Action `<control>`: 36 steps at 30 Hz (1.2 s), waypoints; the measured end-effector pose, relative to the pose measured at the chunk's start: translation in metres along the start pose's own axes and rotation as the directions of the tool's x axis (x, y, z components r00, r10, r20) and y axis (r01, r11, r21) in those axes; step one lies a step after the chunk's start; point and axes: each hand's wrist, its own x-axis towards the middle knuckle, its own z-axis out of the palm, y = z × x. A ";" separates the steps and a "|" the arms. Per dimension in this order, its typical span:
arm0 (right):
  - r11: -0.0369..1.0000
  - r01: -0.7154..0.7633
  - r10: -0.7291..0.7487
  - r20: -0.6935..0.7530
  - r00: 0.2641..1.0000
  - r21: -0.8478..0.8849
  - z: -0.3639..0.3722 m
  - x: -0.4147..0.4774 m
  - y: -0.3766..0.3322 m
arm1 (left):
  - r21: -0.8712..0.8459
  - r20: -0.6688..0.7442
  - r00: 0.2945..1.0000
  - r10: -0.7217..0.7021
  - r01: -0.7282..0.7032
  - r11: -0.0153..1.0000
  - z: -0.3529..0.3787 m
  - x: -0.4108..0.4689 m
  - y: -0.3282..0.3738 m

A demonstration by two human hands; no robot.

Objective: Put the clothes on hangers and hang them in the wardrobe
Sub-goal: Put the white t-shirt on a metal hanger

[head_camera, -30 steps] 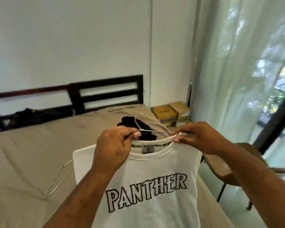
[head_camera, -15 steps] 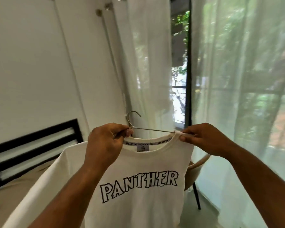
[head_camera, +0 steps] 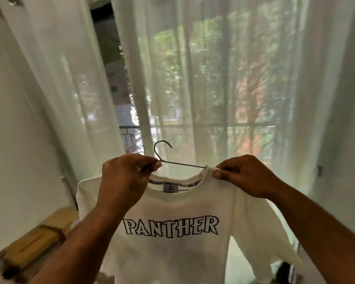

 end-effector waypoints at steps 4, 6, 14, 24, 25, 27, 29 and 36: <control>0.999 0.008 -0.020 -0.253 0.967 -0.050 -0.060 -0.003 0.035 | -0.245 0.131 0.991 0.029 0.004 0.969 0.062 0.050 0.025; 0.995 -0.010 -0.024 -0.346 0.938 -0.097 -0.089 -0.007 0.050 | -0.275 0.256 0.960 0.115 -0.042 0.961 0.087 0.073 0.027; 0.942 -0.188 0.036 -0.473 0.880 -0.279 -0.187 -0.029 0.091 | -0.415 0.411 0.871 0.270 -0.085 0.906 0.214 0.153 0.034; 0.771 -0.542 0.142 -0.741 0.657 -0.333 -0.308 -0.074 0.069 | -0.770 0.162 0.808 0.566 -0.255 0.584 0.358 0.250 0.207; 0.755 -0.582 0.182 -0.754 0.631 -0.304 -0.321 -0.081 0.062 | -0.793 0.108 0.814 0.571 -0.276 0.544 0.366 0.257 0.229; 0.750 -0.622 0.222 -0.799 0.559 -0.227 -0.351 -0.100 0.047 | -0.829 0.017 0.800 0.599 -0.324 0.456 0.376 0.272 0.284; 0.772 -0.627 0.280 -0.829 0.484 -0.106 -0.375 -0.120 0.034 | -0.853 -0.047 0.780 0.625 -0.357 0.381 0.380 0.282 0.335; 0.705 -0.703 0.239 -0.904 0.355 -0.090 -0.455 -0.183 0.003 | -0.859 -0.125 0.699 0.704 -0.431 0.275 0.402 0.312 0.499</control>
